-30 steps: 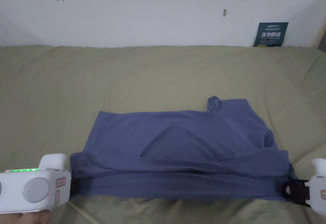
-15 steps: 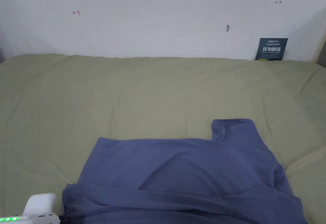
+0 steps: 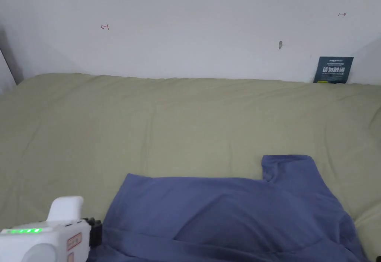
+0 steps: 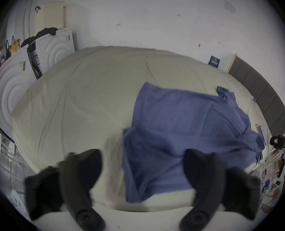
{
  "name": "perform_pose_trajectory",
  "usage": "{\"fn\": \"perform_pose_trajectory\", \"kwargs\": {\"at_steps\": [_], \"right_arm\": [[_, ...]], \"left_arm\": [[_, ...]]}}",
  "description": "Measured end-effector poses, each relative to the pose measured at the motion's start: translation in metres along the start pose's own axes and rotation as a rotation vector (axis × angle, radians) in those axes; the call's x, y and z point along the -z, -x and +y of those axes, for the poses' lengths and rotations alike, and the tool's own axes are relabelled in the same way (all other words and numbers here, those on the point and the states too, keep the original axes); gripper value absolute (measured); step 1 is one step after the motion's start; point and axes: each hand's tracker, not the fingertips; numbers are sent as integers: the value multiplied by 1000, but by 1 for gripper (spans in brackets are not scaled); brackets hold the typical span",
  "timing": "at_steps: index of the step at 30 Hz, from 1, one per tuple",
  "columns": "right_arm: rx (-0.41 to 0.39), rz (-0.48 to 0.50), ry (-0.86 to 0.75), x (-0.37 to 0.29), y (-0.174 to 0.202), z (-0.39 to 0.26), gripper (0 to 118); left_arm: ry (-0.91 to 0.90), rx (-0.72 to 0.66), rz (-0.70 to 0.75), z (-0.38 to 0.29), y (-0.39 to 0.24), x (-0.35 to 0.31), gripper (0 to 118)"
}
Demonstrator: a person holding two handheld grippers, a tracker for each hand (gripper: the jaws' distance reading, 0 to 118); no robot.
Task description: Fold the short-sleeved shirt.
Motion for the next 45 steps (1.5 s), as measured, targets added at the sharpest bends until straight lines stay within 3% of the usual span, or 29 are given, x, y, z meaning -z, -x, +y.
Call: {"fn": "perform_pose_trajectory", "kwargs": {"at_steps": [8, 9, 10, 11, 12, 13, 16, 20, 22, 23, 24, 25, 26, 28, 29, 30, 32, 33, 36, 38, 42, 43, 44, 45], "right_arm": [[-16, -5, 43, 70, 10, 49, 3], [-15, -5, 47, 77, 9, 53, 3], [-14, -4, 55, 85, 8, 58, 3], [-19, -2, 64, 91, 5, 62, 3], [-24, -3, 75, 97, 4, 66, 3], [-31, -9, 84, 105, 3, 68, 3], [-46, -19, 107, 125, 0, 72, 3], [-51, -19, 130, 141, -4, 78, 3], [-36, -23, 140, 149, -7, 81, 3], [-37, -27, 146, 150, -6, 81, 3], [-38, -34, 149, 154, -7, 84, 3], [-40, -40, 152, 157, -8, 86, 3], [-38, -48, 149, 161, -8, 90, 3], [-21, -46, 141, 166, -13, 103, 9], [-3, -42, 135, 171, -13, 109, 18], [-2, -43, 137, 177, -13, 116, 44], [-22, -37, 149, 187, -9, 131, 109], [-41, -44, 187, 198, -8, 136, 118], [-58, -21, 296, 235, 0, 152, 118], [-57, -80, 344, 256, 4, 155, 118], [-84, -89, 431, 270, 1, 143, 116], [-109, -85, 401, 267, -2, 139, 103], [-144, -129, 373, 265, -2, 138, 82], [-133, -79, 345, 260, -2, 140, 76]], "left_arm": [[62, -1, 38, 96, -8, 125, 0], [22, 50, 89, 99, -25, 121, 0], [54, 44, 116, 102, -35, 128, 13], [85, 50, 127, 105, -40, 140, 48], [137, 53, 120, 105, -44, 149, 103], [247, 7, 63, 122, -21, 186, 117], [228, 35, 115, 134, -19, 217, 115], [243, 49, 138, 111, -41, 201, 108], [246, 15, 72, 111, -34, 200, 90], [238, 26, 100, 111, -37, 193, 68], [219, 49, 80, 111, -41, 187, 32], [222, 79, 78, 117, -36, 189, 7], [218, 66, 29, 118, -35, 188, 2], [234, 47, 48, 118, -36, 190, 1], [248, 48, 46, 119, -31, 202, 1], [250, 65, 54, 119, -31, 207, 1], [252, 85, 63, 120, -32, 210, 1], [252, 87, 62, 120, -32, 210, 2], [256, 75, 54, 121, -27, 214, 1], [254, 76, 52, 119, -28, 211, 1], [253, 90, 58, 118, -31, 212, 1], [253, 92, 58, 117, -31, 212, 1], [253, 92, 57, 117, -30, 213, 1], [251, 88, 55, 117, -30, 211, 1]]}}
